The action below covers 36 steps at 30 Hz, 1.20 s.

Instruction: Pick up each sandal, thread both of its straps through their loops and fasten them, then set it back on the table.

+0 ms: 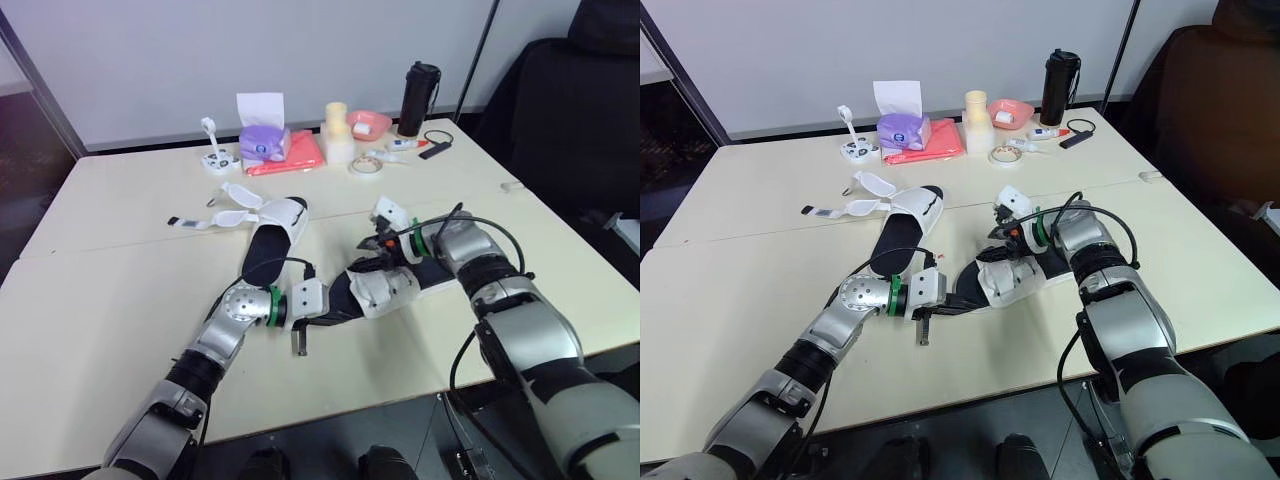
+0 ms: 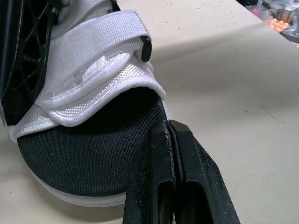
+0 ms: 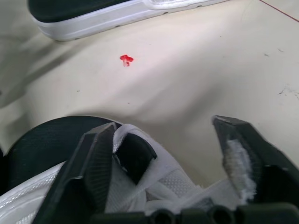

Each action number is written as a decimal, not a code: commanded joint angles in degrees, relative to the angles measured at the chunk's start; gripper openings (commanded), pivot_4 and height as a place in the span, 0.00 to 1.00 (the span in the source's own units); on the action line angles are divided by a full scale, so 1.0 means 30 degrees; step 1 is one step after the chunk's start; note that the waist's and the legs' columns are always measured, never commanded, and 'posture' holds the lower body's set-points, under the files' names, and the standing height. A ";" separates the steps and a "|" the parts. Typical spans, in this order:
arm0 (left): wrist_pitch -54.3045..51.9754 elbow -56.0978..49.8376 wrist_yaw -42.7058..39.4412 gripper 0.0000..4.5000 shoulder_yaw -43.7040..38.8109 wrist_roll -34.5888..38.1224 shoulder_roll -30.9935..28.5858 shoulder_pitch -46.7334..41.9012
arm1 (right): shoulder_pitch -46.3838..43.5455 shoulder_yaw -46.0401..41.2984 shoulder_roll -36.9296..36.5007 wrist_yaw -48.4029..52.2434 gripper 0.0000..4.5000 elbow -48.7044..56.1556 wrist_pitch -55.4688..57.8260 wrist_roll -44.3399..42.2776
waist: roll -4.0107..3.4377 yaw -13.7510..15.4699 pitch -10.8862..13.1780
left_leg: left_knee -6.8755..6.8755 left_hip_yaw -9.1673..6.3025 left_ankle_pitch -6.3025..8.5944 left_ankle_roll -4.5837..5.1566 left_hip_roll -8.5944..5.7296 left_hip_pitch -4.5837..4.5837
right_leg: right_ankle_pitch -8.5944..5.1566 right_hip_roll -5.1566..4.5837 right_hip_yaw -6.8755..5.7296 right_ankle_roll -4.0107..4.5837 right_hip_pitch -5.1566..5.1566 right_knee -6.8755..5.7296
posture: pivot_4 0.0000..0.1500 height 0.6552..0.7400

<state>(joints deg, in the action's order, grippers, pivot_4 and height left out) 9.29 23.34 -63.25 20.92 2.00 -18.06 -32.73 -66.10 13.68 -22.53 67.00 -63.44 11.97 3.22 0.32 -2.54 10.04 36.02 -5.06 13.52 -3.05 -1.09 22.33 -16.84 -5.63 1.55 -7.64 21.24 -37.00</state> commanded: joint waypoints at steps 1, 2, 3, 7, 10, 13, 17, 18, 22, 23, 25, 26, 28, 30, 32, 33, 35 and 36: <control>-0.0511 0.0353 -0.0277 0.00 0.0640 -0.0676 -0.0267 0.0690 | -0.0310 -0.0418 0.0068 -0.2217 0.76 -0.1055 -0.0543 0.0587 | -0.0001 -0.0005 0.0000 | 0.0014 0.0000 0.0000 0.0000 0.0000 -0.0010 | 0.0002 0.0000 0.0000 0.0003 -0.0016 -0.0005 | 1.00 1.00; -0.0504 0.0324 -0.0292 0.00 0.0654 -0.0686 -0.0267 0.0725 | -0.0374 -0.0580 0.0136 -0.2785 0.76 -0.1191 -0.0882 0.0592 | 0.0000 -0.0007 0.0000 | 0.0023 0.0001 0.0000 -0.0001 0.0000 -0.0021 | 0.0003 0.0000 0.0000 0.0005 -0.0031 -0.0007 | 1.00 1.00; -0.0508 0.0289 -0.0307 0.00 0.0667 -0.0694 -0.0265 0.0756 | -0.0455 -0.0744 0.0210 -0.3319 0.76 -0.1344 -0.1095 0.0573 | -0.0001 -0.0009 0.0000 | 0.0030 -0.0001 -0.0002 -0.0002 0.0000 -0.0027 | 0.0007 0.0000 0.0001 0.0010 -0.0038 -0.0009 | 1.00 1.00; -0.0584 0.0205 -0.0333 0.00 0.0695 -0.0726 -0.0212 0.0789 | -0.0789 -0.1303 0.0405 -0.4740 0.76 -0.1920 -0.1432 0.0518 | -0.0003 0.0033 0.0007 | 0.0022 -0.0009 -0.0012 -0.0018 -0.0001 -0.0012 | 0.0010 0.0003 0.0009 0.0016 0.0002 -0.0033 | 1.00 1.00; -0.0594 0.0251 -0.0360 0.00 0.0671 -0.0746 -0.0169 0.0751 | -0.1060 -0.1587 0.0217 -0.4704 0.76 -0.2010 -0.1476 0.0454 | -0.0011 0.0032 0.0012 | -0.0018 -0.0005 -0.0011 -0.0018 -0.0002 0.0025 | 0.0004 0.0002 0.0009 0.0008 0.0046 -0.0014 | 1.00 1.00; -0.0615 0.0242 -0.0375 0.00 0.0640 -0.0753 -0.0154 0.0762 | -0.1460 -0.2143 -0.0212 -0.3718 0.76 -0.1419 -0.1038 -0.0088 | -0.0023 0.0039 0.0021 | -0.0028 -0.0001 -0.0011 -0.0018 -0.0001 0.0032 | 0.0003 0.0002 0.0010 0.0006 0.0047 0.0001 | 1.00 1.00; -0.0660 0.0184 -0.0346 0.00 0.0587 -0.0718 -0.0185 0.0791 | -0.1949 -0.3517 -0.1296 -0.1660 0.76 0.1831 0.1274 -0.1764 | -0.0089 0.0049 0.0069 | -0.0023 -0.0001 -0.0011 -0.0018 -0.0002 0.0045 | 0.0003 0.0002 0.0010 0.0006 0.0050 0.0005 | 1.00 1.00; -0.0669 0.0179 -0.0339 0.00 0.0571 -0.0709 -0.0184 0.0784 | -0.1816 -0.3745 -0.1592 -0.1235 0.76 0.3023 0.2005 -0.2141 | -0.0112 0.0049 0.0082 | -0.0021 0.0001 -0.0011 -0.0018 -0.0002 0.0059 | 0.0003 0.0001 0.0010 0.0005 0.0061 0.0007 | 1.00 1.00; -0.0718 0.0077 -0.0371 0.00 0.0490 -0.0629 -0.0148 0.0726 | 0.0169 -0.4228 -0.3689 0.0383 0.76 0.9409 0.5517 -0.3524 | -0.0135 0.0149 0.0096 | -0.0027 -0.0006 -0.0011 -0.0018 -0.0002 0.0090 | 0.0000 0.0000 0.0004 0.0001 0.0088 0.0009 | 1.00 1.00; -0.0714 0.0005 -0.0414 0.00 0.0459 -0.0584 -0.0171 0.0719 | 0.1118 -0.4287 -0.4351 0.0610 0.76 1.0875 0.5966 -0.3727 | -0.0126 0.0198 0.0092 | -0.0026 -0.0008 -0.0010 -0.0017 -0.0001 0.0092 | -0.0003 0.0001 0.0002 -0.0004 0.0084 0.0012 | 1.00 1.00; -0.0697 -0.0161 -0.0511 0.00 0.0389 -0.0487 -0.0251 0.0733 | 0.2826 -0.4338 -0.5477 0.0810 0.76 1.3057 0.6640 -0.3956 | -0.0106 0.0234 0.0092 | -0.0024 -0.0016 -0.0008 -0.0019 -0.0001 0.0092 | -0.0009 0.0000 -0.0012 -0.0013 0.0069 0.0029 | 1.00 1.00; -0.0743 -0.0320 -0.0587 0.00 0.0333 -0.0413 -0.0331 0.0755 | 0.3773 -0.4377 -0.6024 0.0877 0.76 1.3872 0.6762 -0.4025 | -0.0102 0.0243 0.0094 | -0.0022 -0.0014 -0.0009 -0.0018 -0.0001 0.0093 | -0.0008 0.0000 -0.0013 -0.0012 0.0067 0.0042 | 1.00 1.00; -0.0836 -0.0761 -0.0739 0.00 0.0157 -0.0203 -0.0533 0.0803 | 0.5650 -0.4553 -0.7068 0.1187 0.76 1.5137 0.7467 -0.4402 | -0.0101 0.0237 0.0102 | -0.0021 -0.0005 -0.0009 -0.0019 -0.0001 0.0103 | -0.0008 -0.0001 -0.0009 -0.0011 0.0071 0.0046 | 1.00 1.00; -0.1040 -0.1398 -0.0828 0.00 -0.0068 0.0118 -0.0766 0.0900 | 0.7258 -0.4815 -0.7944 0.1787 0.76 1.6192 0.8424 -0.5112 | -0.0130 0.0107 0.0119 | -0.0021 0.0001 -0.0009 -0.0018 -0.0001 0.0135 | -0.0008 -0.0002 -0.0002 -0.0010 0.0108 0.0040 | 1.00 1.00; -0.1608 -0.2499 -0.0975 0.00 -0.0381 0.0599 -0.1160 0.1091 | 0.8781 -0.5124 -0.8841 0.2651 0.76 1.6911 0.9400 -0.6022 | -0.0148 -0.0005 0.0123 | -0.0008 0.0010 -0.0010 -0.0017 0.0000 0.0236 | -0.0006 -0.0002 0.0018 -0.0008 0.0224 0.0001 | 1.00 1.00; -0.1846 -0.2955 -0.1012 0.00 -0.0477 0.0747 -0.1334 0.1189 | 0.9267 -0.5218 -0.9125 0.2840 0.76 1.7108 0.9591 -0.6336 | -0.0152 -0.0036 0.0128 | 0.0004 0.0012 -0.0011 -0.0016 0.0001 0.0322 | -0.0005 -0.0002 0.0026 -0.0007 0.0337 -0.0035 | 1.00 1.00; -0.2356 -0.3953 -0.1131 0.00 -0.0671 0.1063 -0.1776 0.1451 | 0.9849 -0.5289 -0.9456 0.2954 0.76 1.7374 0.9770 -0.6739 | -0.0160 -0.0047 0.0136 | 0.0008 0.0019 -0.0013 -0.0014 0.0002 0.0367 | -0.0003 0.0000 0.0035 -0.0005 0.0412 -0.0063 | 1.00 1.00; -0.2697 -0.4621 -0.1197 0.00 -0.0836 0.1307 -0.2064 0.1622 | 1.0032 -0.5315 -0.9562 0.3060 0.76 1.7447 0.9790 -0.6945 | -0.0161 -0.0042 0.0140 | 0.0008 0.0021 -0.0013 -0.0014 0.0002 0.0365 | -0.0003 0.0000 0.0035 -0.0005 0.0414 -0.0063 | 1.00 1.00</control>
<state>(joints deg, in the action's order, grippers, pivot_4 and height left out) 2.33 13.46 -66.35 20.53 3.87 -23.34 -28.40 -35.49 -0.42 -50.32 75.25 -14.16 41.31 -15.27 -0.16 -2.66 10.45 36.04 -4.99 13.48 -3.09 -1.09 23.43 -16.85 -5.63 1.66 -7.66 22.47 -37.19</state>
